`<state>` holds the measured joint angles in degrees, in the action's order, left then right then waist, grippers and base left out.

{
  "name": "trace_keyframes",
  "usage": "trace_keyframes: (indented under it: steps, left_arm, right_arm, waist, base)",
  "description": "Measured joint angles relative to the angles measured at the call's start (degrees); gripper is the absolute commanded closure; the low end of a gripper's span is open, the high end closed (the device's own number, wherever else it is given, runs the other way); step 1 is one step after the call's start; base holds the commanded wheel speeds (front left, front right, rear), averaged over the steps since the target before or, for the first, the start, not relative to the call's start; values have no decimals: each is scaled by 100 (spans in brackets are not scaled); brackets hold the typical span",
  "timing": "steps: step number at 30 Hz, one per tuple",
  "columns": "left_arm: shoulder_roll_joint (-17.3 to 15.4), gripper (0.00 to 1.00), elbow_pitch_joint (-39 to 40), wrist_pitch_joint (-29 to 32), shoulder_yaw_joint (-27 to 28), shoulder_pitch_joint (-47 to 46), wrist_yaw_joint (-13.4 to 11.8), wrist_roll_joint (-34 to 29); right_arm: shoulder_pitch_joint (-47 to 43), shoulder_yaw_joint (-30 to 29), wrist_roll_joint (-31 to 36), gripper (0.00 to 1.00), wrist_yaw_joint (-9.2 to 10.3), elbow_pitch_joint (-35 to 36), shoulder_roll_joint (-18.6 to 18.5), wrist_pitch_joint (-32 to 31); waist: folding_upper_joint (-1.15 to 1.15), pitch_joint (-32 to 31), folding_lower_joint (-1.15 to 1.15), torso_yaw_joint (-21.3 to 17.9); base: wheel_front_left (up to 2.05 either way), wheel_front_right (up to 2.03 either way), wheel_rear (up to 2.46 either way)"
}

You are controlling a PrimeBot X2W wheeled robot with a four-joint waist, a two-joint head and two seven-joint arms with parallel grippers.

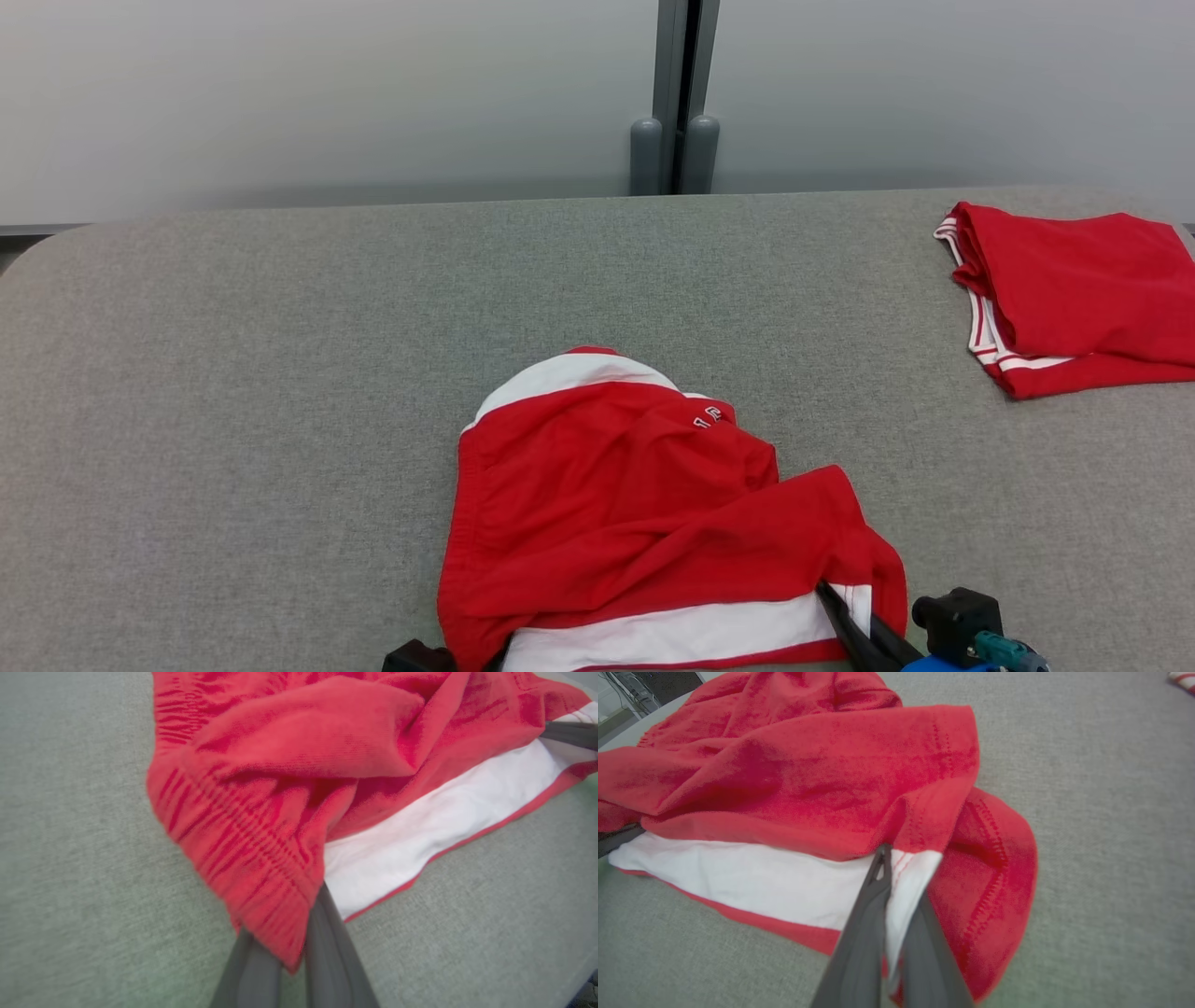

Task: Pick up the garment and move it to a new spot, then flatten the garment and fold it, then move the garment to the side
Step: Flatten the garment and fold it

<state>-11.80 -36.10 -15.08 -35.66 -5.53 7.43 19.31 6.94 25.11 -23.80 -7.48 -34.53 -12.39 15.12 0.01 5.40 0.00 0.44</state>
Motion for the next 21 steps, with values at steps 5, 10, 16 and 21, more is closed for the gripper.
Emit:
trace_keyframes:
  steps: [5,10,16,21]
  left_arm:
    - [-99,100,425,3,-236,-86,0,495]
    - [-258,100,1089,2,-258,-248,1,936]
    - [-396,100,1869,2,-134,-732,1,1535]
    - [-500,100,2049,44,-199,-1692,1,1914]
  right_arm:
    - [-18,-115,11,100,0,620,-105,1]
    - [-54,-293,46,100,0,1237,-235,-1]
    - [173,-520,23,100,0,1939,-389,0]
    - [1078,-541,-56,100,0,2072,-653,0]
  waist:
    - [0,-23,0,1]
    - [0,-29,0,33]
    - [0,16,0,31]
    - [0,207,0,-3]
  base:
    - [0,0,0]
    - [0,0,0]
    - [0,0,0]
    - [0,0,0]
